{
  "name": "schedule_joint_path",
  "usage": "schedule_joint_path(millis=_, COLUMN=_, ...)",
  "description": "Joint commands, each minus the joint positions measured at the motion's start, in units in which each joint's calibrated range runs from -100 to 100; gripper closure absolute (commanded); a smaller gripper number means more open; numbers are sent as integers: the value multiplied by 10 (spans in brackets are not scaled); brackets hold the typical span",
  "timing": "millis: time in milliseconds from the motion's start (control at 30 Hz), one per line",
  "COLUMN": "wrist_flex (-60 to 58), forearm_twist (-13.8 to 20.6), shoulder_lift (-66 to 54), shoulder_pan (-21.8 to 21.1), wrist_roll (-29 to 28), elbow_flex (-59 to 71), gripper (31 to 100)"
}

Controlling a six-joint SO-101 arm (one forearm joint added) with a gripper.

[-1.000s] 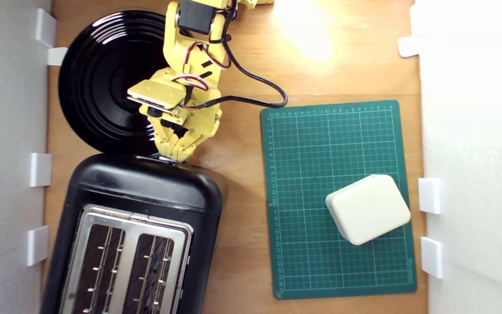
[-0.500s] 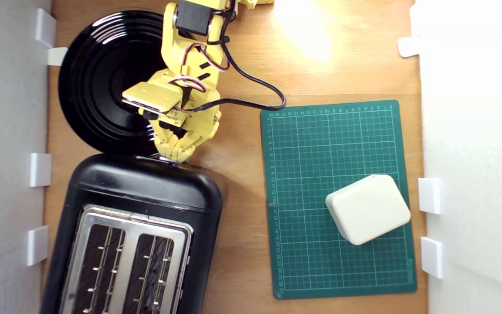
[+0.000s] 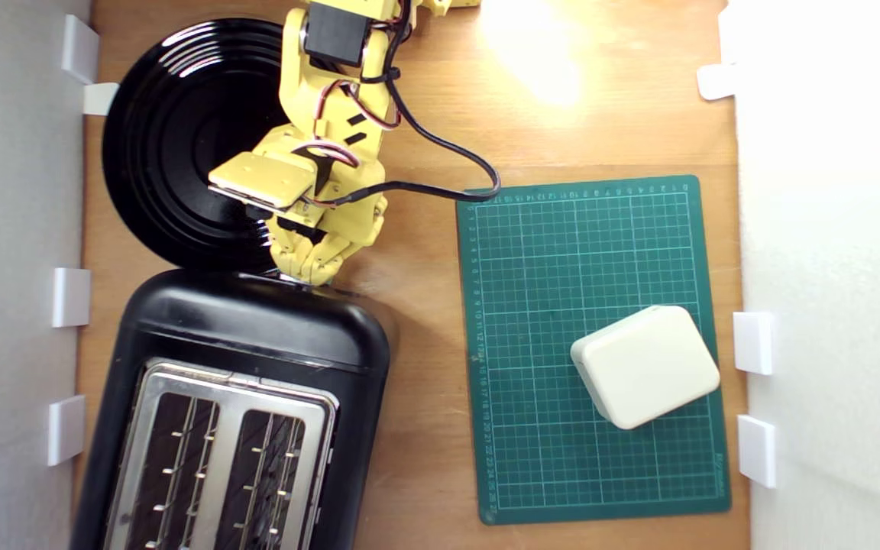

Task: Start toaster

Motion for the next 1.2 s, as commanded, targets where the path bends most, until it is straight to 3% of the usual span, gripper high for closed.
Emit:
schedule_joint_path(millis=0, wrist_flex=-4, forearm_twist=0, shoulder_lift=3, shoulder_pan=8, wrist_roll=-2, elbow_flex=-21, gripper=989)
schedule_joint_path(millis=567, wrist_flex=228, forearm_twist=-4, shoulder_lift=1, shoulder_pan=7, wrist_roll=-3, elbow_flex=-220, gripper=989)
schedule_joint_path(millis=933, wrist_flex=238, forearm_twist=-2, shoulder_lift=-73, shoulder_pan=4, wrist_roll=0, elbow_flex=-306, gripper=989)
schedule_joint_path(millis=1167, wrist_flex=238, forearm_twist=-9, shoulder_lift=-194, shoulder_pan=-16, wrist_roll=5, elbow_flex=-262, gripper=989)
